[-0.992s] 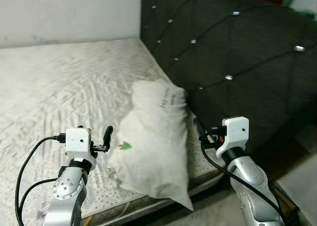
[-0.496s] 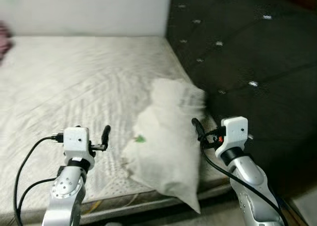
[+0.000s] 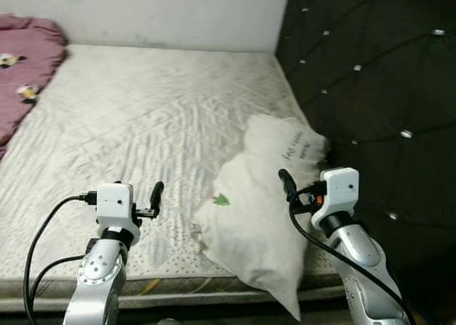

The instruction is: Clean up the room

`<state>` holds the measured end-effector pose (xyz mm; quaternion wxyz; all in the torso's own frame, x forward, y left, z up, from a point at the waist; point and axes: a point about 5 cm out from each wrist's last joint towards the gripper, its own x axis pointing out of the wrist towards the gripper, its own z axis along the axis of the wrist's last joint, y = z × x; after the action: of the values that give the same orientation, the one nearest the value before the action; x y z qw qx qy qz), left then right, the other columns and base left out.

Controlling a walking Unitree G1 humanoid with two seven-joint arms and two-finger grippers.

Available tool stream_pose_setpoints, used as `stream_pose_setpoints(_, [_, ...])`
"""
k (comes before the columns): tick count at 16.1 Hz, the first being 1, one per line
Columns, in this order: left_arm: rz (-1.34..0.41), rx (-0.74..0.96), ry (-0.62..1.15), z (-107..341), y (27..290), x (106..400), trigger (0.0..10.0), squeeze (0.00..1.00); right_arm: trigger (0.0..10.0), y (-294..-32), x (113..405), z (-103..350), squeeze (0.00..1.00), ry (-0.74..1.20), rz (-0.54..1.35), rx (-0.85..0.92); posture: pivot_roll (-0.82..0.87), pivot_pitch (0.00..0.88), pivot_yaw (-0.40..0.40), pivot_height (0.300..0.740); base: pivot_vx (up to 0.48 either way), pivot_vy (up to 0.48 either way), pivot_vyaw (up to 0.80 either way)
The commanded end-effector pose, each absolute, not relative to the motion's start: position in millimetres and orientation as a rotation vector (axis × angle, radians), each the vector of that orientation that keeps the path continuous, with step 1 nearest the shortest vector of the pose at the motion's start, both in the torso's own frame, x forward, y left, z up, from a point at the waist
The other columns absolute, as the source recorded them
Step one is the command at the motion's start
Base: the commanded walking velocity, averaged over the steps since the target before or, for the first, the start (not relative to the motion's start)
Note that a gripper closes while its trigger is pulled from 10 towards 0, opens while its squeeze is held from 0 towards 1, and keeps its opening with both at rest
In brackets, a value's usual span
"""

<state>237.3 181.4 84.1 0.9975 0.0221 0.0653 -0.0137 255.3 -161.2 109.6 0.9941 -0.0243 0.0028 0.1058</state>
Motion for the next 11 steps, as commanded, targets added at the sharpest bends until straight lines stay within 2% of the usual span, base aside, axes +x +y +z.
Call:
stream_pose_setpoints(1, [-0.027, 0.033, 0.142, 82.4, 181.9, 236.4, 10.0, 0.0, 10.0, -166.6, 255.8, 110.9, 0.0, -0.001, 0.192, -0.057, -0.01, 0.0, -0.081, 0.74, 0.0, 0.0, 0.59])
stream_pose_setpoints(11, [-0.017, 0.035, 0.144, 81.5, 181.9, 236.7, 10.0, 0.0, 10.0, -171.7, 259.6, 108.4, 0.0, 0.023, 0.124, -0.073, 0.0, 0.0, -0.088, 0.74, 0.0, 0.0, 0.0])
